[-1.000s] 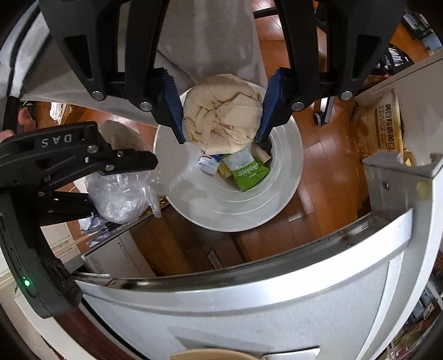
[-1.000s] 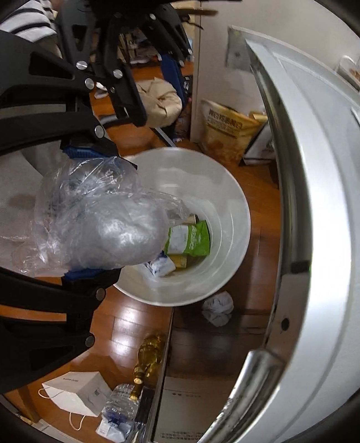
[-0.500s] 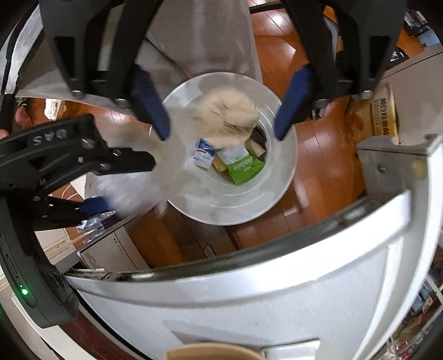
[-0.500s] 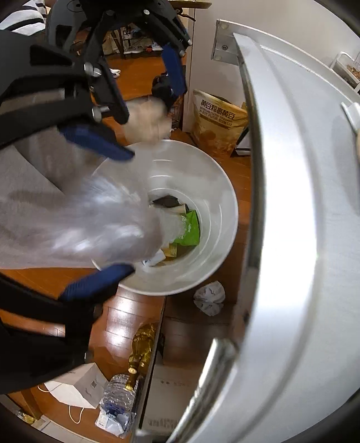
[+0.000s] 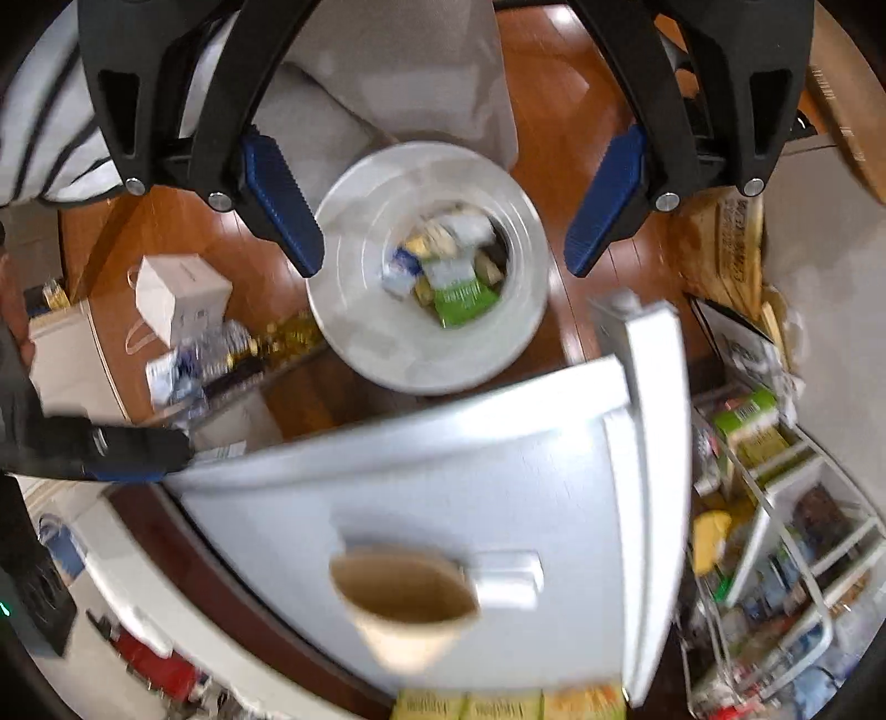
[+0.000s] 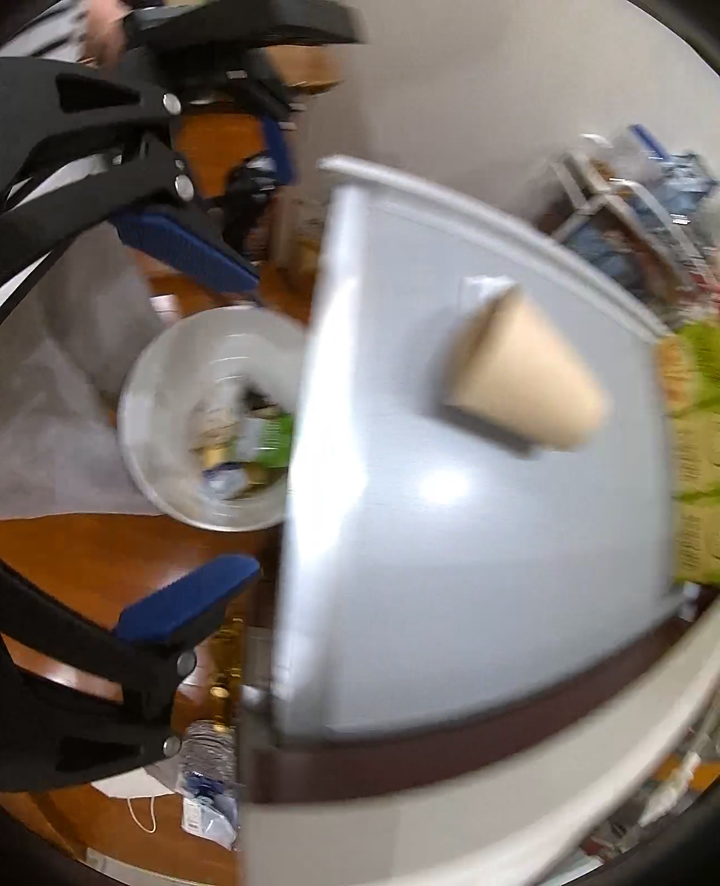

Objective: Collect trash
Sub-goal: 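Open both tools to drop the bag and paper ball into the bin, then move both tools back to the counter and grasp the tan paper cup with the right tool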

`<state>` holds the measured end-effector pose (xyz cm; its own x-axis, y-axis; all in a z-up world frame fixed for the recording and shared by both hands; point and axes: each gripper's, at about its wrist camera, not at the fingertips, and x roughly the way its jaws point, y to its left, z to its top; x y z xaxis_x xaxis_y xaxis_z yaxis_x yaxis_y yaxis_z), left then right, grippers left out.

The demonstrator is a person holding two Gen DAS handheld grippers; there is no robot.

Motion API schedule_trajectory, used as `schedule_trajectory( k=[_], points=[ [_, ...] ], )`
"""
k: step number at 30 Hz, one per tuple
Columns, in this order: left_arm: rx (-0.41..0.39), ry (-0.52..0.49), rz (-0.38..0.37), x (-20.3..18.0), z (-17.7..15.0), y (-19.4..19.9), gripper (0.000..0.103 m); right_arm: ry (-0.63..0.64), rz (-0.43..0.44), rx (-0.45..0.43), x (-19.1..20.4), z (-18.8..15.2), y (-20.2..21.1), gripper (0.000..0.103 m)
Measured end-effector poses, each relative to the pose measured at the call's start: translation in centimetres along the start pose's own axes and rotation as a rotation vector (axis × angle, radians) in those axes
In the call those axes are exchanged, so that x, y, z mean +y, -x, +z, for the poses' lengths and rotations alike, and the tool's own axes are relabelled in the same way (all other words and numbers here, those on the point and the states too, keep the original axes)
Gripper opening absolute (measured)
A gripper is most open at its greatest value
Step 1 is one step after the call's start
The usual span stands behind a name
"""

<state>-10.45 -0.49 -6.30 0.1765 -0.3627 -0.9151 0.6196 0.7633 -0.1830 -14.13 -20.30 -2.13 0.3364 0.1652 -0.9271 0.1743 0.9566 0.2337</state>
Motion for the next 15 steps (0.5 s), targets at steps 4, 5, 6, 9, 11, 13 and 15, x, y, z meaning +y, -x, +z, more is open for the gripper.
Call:
schedule_trajectory(
  k=[4, 5, 6, 9, 11, 13, 15],
  points=[
    [-0.084, 0.031, 0.010, 0.2, 1.7, 1.8, 0.090, -0.080, 0.014, -0.068, 0.0, 4.4, -0.1, 0.096],
    [-0.093, 0.034, 0.014, 0.2, 1.9, 1.9, 0.090, -0.098, 0.021, -0.082, 0.0, 5.8, -0.5, 0.096],
    [-0.108, 0.038, 0.024, 0.1, 2.2, 2.2, 0.090, -0.106, 0.021, -0.091, 0.0, 6.9, -0.9, 0.096],
    [-0.138, 0.042, 0.036, 0.1, 2.9, 2.5, 0.090, -0.121, -0.006, -0.102, 0.6, 9.9, -2.2, 0.096],
    [-0.156, 0.046, 0.035, 0.2, 3.2, 2.7, 0.090, -0.133, -0.031, -0.098, 0.7, 11.3, -3.5, 0.096],
    [-0.175, 0.050, 0.035, 0.1, 3.5, 3.1, 0.090, -0.163, -0.035, -0.075, 1.0, 12.5, -4.6, 0.096],
    [-0.190, 0.051, 0.034, 0.2, 3.8, 3.3, 0.090, -0.189, -0.032, -0.057, 1.1, 13.3, -5.7, 0.096]
  ],
)
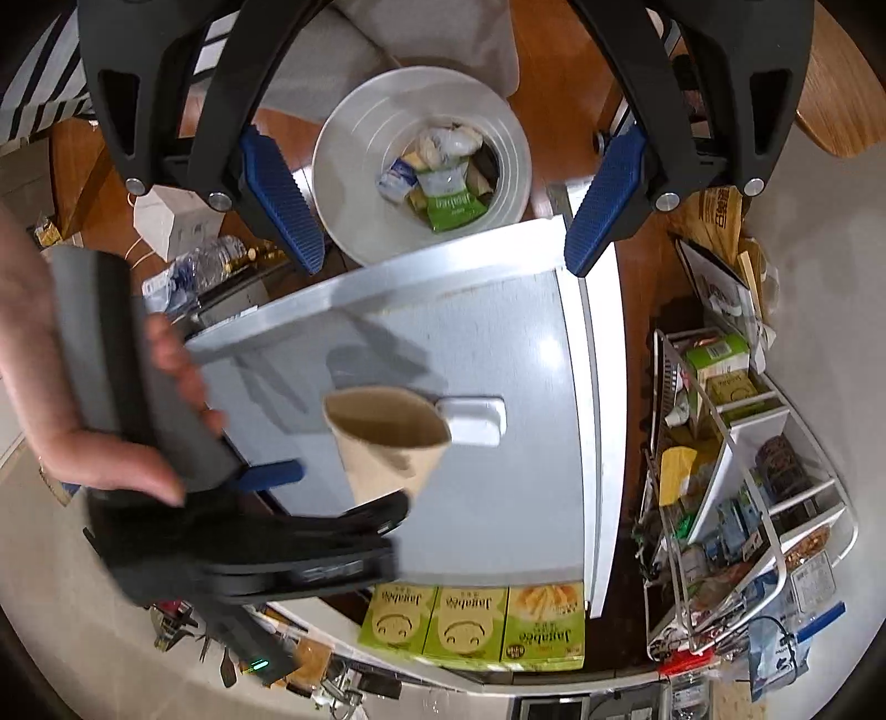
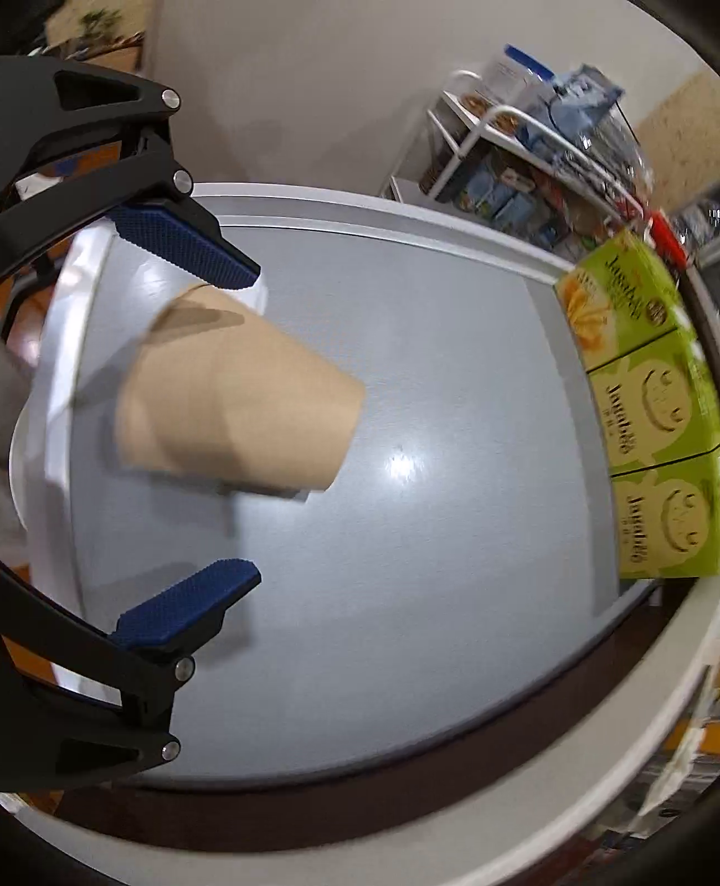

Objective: Collect trash
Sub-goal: 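Move both tools back to the counter and grasp the tan paper cup with the right tool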

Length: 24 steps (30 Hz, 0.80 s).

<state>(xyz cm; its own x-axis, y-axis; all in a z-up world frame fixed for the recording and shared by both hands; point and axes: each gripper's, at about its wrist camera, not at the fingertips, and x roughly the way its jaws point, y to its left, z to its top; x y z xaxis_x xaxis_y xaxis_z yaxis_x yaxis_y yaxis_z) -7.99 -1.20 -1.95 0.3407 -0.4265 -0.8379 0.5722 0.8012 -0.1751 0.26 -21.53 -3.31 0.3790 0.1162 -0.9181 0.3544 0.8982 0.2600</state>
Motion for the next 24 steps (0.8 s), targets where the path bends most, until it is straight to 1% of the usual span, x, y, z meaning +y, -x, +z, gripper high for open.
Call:
schedule_trajectory(
  k=[3, 5, 6, 8, 10, 12, 17, 20, 22, 24],
  points=[
    [-0.010, 0.001, 0.001, 0.2, 0.5, -0.1, 0.090, -0.014, -0.007, 0.019, 0.6, 0.7, -1.0, 0.096],
    [-0.009, 0.008, -0.001, 0.5, 0.7, -0.3, 0.090, 0.018, -0.018, 0.038, 1.2, 1.1, -1.9, 0.096],
    [-0.008, 0.014, -0.004, 0.7, 0.8, -0.5, 0.090, 0.033, -0.027, 0.046, 1.3, 0.9, -2.0, 0.095],
    [-0.007, 0.023, 0.000, 1.1, 1.4, -1.0, 0.090, 0.065, -0.044, 0.074, 1.3, 1.0, -2.6, 0.088],
    [-0.006, 0.025, 0.012, 1.5, 2.1, -1.7, 0.090, 0.083, -0.045, 0.095, 0.8, 0.8, -2.9, 0.083],
    [0.001, 0.036, 0.017, 1.9, 3.1, -2.8, 0.090, 0.104, -0.067, 0.097, -0.1, 0.8, -2.7, 0.082],
    [0.022, 0.029, 0.009, 2.1, 5.5, -5.9, 0.090, 0.156, -0.164, 0.075, -2.8, 0.4, -1.9, 0.082],
    [0.049, 0.005, 0.022, 1.4, 6.7, -7.9, 0.090, 0.137, -0.145, 0.060, -4.5, 0.2, -1.0, 0.084],
    [0.061, -0.006, 0.041, 0.8, 7.3, -9.1, 0.090, 0.134, -0.147, 0.047, -5.0, 0.1, -0.7, 0.090],
    [0.066, -0.013, 0.069, 0.5, 7.4, -9.8, 0.090, 0.141, -0.150, 0.037, -5.1, -0.2, -0.5, 0.091]
  ],
)
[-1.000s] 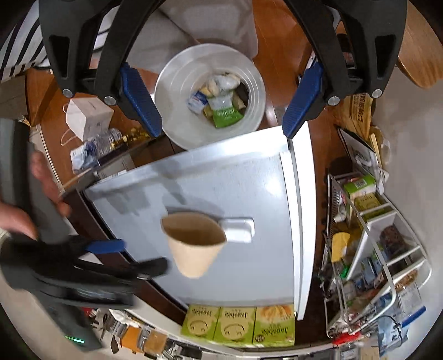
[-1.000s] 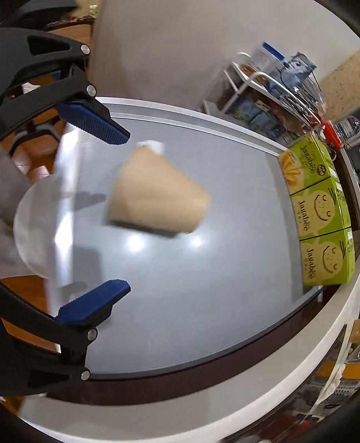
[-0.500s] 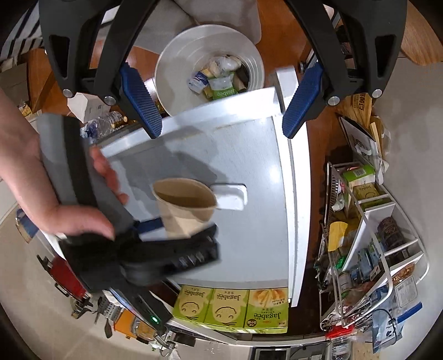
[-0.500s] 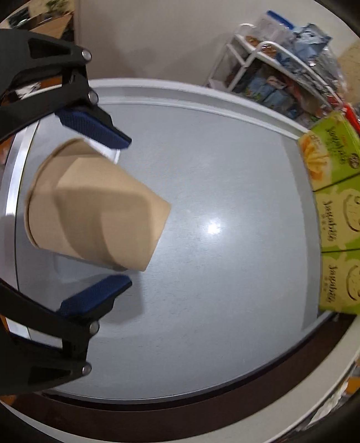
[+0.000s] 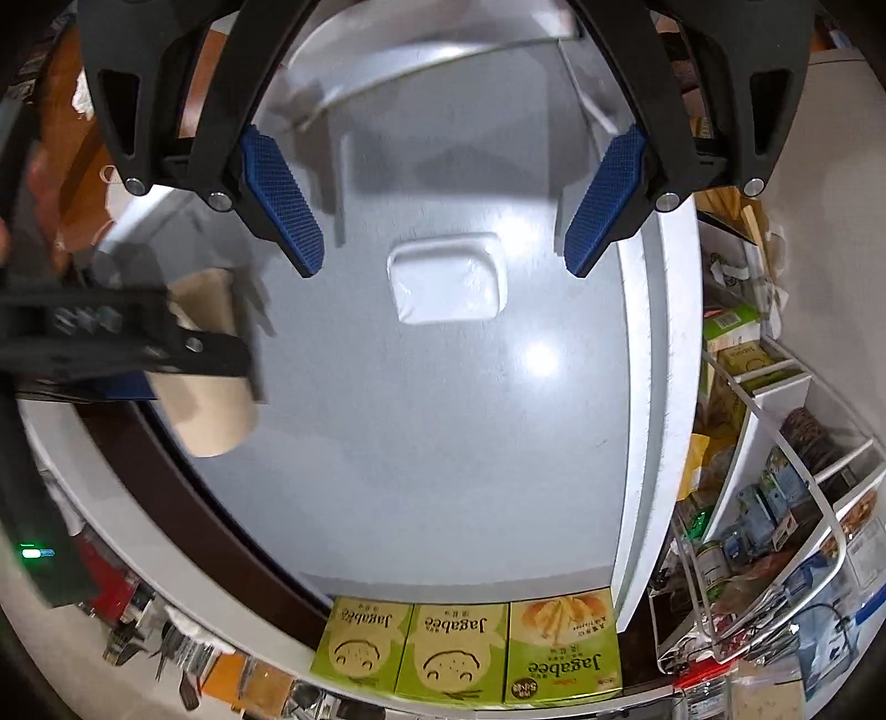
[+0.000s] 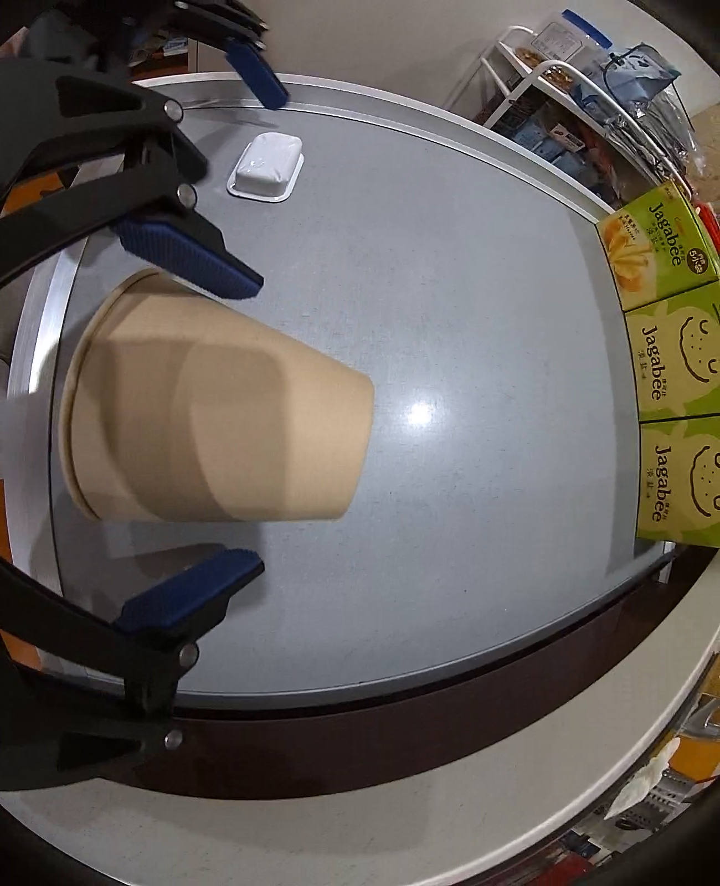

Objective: Collect trash
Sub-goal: 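Move both tools back to the counter and grasp the tan paper cup with the right tool, then grasp the white plastic container with the left tool, then lift the paper cup and white container and carry them over the bin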

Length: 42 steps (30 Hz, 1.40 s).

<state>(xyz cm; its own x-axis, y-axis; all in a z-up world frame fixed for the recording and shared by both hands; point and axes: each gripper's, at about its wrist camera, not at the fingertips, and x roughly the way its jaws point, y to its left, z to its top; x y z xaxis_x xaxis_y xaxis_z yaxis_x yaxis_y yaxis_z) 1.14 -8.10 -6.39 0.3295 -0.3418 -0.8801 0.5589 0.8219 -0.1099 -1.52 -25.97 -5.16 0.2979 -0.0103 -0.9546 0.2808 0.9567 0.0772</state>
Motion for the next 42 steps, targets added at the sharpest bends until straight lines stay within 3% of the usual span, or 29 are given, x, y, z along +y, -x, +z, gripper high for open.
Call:
schedule_trajectory(
  k=[7, 9, 12, 14, 25, 42],
  points=[
    [-0.013, 0.033, 0.031, 0.2, 0.3, -0.7, 0.087, -0.029, 0.025, -0.009, -0.9, -0.7, 0.0, 0.091],
    [0.006, 0.028, 0.032, 0.1, 0.4, -1.1, 0.063, -0.022, 0.026, -0.016, -0.5, -0.5, -0.2, 0.088],
    [0.000, 0.012, 0.038, -0.2, 0.5, -1.0, 0.053, -0.003, 0.013, -0.017, -0.3, -0.4, -0.2, 0.078],
    [0.000, 0.011, 0.036, -0.3, 0.5, -1.1, 0.048, 0.007, 0.011, -0.024, -0.1, -0.2, -0.2, 0.077],
    [-0.017, 0.027, 0.023, -0.1, 0.4, -0.2, 0.047, 0.002, 0.055, -0.059, -0.7, 0.0, 0.9, 0.074],
    [-0.101, 0.005, 0.006, -0.4, 0.5, 4.3, 0.047, 0.021, 0.168, -0.145, -0.5, -0.6, 6.4, 0.074]
  ],
)
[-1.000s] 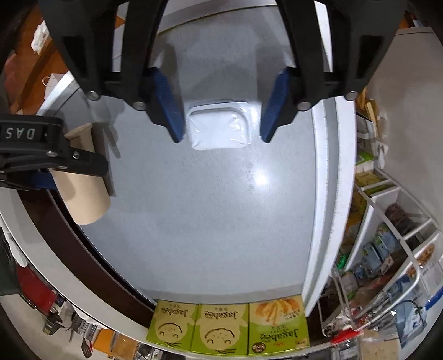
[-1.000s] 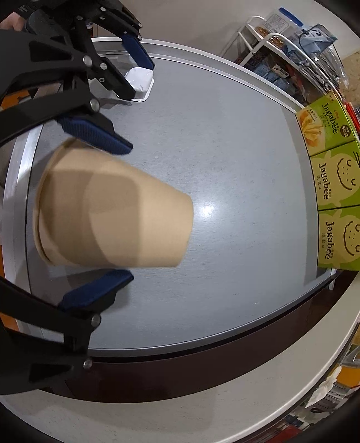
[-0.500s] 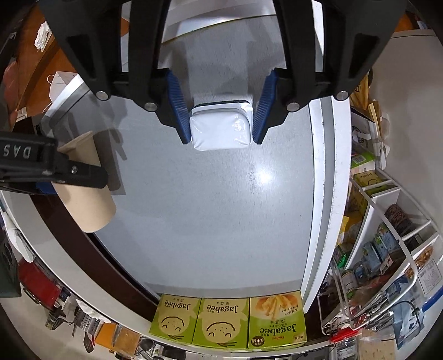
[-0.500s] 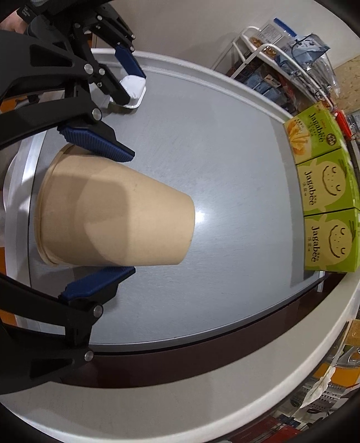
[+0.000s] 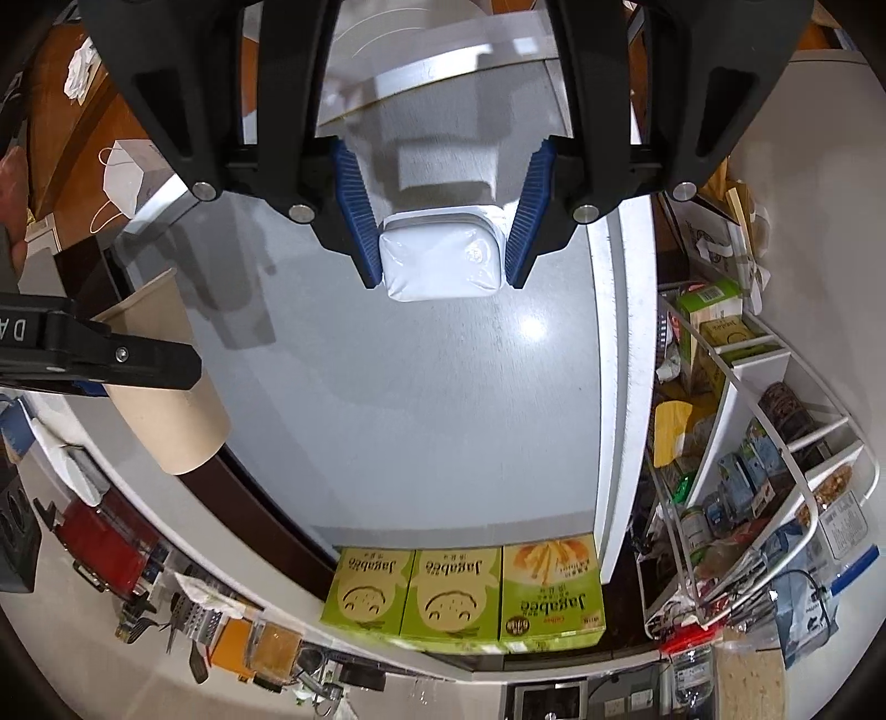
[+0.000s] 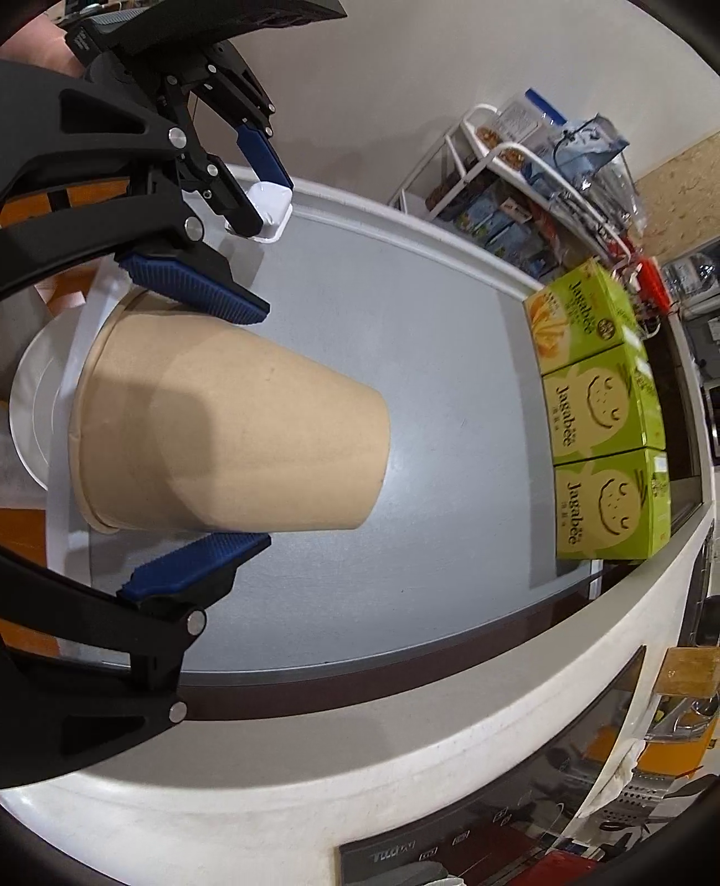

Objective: Collect trash
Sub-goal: 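Lift the paper cup and white container and carry them over the bin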

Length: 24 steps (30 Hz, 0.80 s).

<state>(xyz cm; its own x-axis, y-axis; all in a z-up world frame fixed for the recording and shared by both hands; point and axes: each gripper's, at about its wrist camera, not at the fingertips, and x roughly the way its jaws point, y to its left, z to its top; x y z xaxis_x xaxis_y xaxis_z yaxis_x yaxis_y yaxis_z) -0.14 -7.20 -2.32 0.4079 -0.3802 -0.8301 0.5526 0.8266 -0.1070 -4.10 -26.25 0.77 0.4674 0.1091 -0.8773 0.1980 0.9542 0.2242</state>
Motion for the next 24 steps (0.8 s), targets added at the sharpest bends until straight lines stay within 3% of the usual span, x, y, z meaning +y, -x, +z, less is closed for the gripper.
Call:
schedule_trajectory(
  k=[13, 24],
  points=[
    [-0.049, -0.024, -0.036, -0.9, -0.9, 4.3, 0.047, 0.033, 0.113, -0.019, 1.0, -2.0, 4.1, 0.074],
    [0.010, -0.119, -0.084, -3.0, -4.9, 6.8, 0.047, 0.147, 0.250, 0.095, 2.4, -6.9, 5.7, 0.074]
  ],
)
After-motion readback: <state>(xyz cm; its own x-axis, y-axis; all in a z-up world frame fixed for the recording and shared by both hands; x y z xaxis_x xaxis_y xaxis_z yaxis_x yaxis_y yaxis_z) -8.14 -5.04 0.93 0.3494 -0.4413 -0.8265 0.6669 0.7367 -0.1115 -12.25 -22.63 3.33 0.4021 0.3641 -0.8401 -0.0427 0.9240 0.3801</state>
